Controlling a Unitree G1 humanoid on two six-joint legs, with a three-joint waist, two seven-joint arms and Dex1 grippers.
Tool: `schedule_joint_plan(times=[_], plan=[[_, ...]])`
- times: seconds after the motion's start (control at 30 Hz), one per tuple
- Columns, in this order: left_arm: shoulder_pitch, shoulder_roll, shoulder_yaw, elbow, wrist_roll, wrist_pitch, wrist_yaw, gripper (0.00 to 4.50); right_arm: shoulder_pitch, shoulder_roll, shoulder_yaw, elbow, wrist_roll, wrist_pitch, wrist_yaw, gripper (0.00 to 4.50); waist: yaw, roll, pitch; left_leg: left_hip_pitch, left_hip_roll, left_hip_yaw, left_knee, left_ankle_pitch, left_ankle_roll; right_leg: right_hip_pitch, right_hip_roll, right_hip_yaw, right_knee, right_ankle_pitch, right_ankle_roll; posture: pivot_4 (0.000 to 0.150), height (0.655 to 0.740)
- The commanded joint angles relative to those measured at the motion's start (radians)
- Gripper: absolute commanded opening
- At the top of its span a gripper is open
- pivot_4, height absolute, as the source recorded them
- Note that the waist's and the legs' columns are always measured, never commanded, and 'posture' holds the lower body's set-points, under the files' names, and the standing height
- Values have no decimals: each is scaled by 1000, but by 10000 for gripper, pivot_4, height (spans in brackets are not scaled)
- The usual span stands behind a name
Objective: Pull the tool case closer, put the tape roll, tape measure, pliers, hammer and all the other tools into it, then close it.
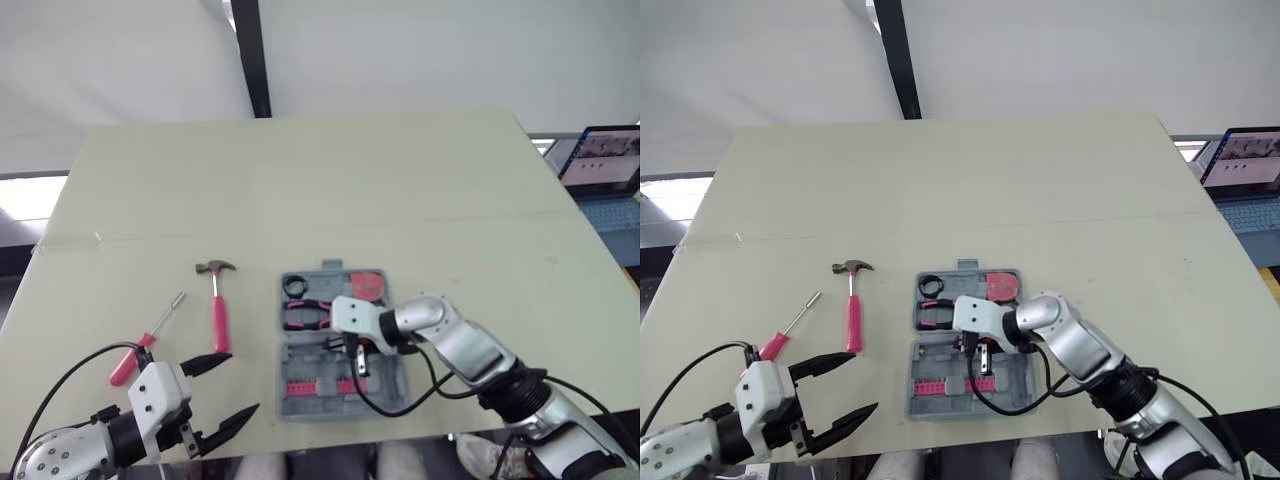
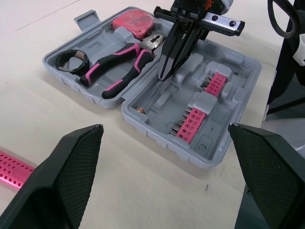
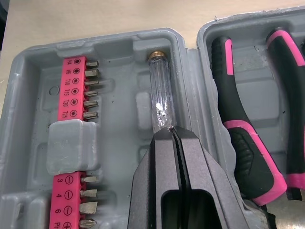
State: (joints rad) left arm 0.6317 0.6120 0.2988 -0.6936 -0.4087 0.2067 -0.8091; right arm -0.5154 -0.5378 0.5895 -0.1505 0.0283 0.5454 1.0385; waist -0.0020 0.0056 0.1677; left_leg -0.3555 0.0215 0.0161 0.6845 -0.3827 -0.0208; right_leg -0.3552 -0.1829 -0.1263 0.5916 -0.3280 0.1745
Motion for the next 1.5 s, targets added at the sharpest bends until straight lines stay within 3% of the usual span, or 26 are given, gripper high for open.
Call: schedule_joint_plan(times=[0.03, 0.47, 0.7, 0.93, 1.07, 1.3, 1.5], plan=[[0, 6, 3, -26, -4, -5, 0, 45000, 21, -23, 43, 31, -48, 15, 11, 401, 0, 0, 0, 0, 0, 0, 0, 0, 0, 0, 0, 0, 0, 0, 0, 1500, 7400], [-4, 7, 4, -28, -4, -1, 3, 45000, 17, 0, 28, 23, -36, 15, 11, 401, 0, -2, -2, 0, 0, 0, 0, 0, 0, 0, 0, 0, 0, 0, 0, 1500, 7400], [-9, -43, 26, -35, -95, 43, 49, 45000, 29, -18, -232, -145, 169, 164, 18, 401, 2, -1, -1, -1, 0, 0, 0, 0, 0, 0, 0, 0, 0, 0, 0, 1500, 7400], [37, -55, 56, 7, -37, 44, 85, 45000, 243, -263, -530, -231, 367, 190, 136, 401, 23, -2, -1, -1, 0, 0, 0, 0, 1, 0, 0, 0, -1, 0, 0, 1500, 7400], [73, -70, 65, 37, -16, 19, 82, 45000, 352, -365, -655, -131, 454, 283, 178, 12043, 25, -2, -1, 0, 0, 3, 0, -1, 1, 0, 0, 2, -1, 0, 0, 1500, 7400], [166, -107, 96, 79, 21, -70, 67, 45000, 524, -407, -753, -72, 469, 189, 189, 44625, 26, -3, -1, 0, 0, 4, 0, -1, 2, 0, 0, 2, -1, 0, 0, 1500, 7400], [195, -113, 98, 101, 45, -119, 50, 45000, 618, -378, -791, -38, 438, 28, 172, 44625, 29, -3, -1, 1, 0, 5, 0, -1, 2, 0, 0, 3, -1, 0, 0, 1500, 7400]])
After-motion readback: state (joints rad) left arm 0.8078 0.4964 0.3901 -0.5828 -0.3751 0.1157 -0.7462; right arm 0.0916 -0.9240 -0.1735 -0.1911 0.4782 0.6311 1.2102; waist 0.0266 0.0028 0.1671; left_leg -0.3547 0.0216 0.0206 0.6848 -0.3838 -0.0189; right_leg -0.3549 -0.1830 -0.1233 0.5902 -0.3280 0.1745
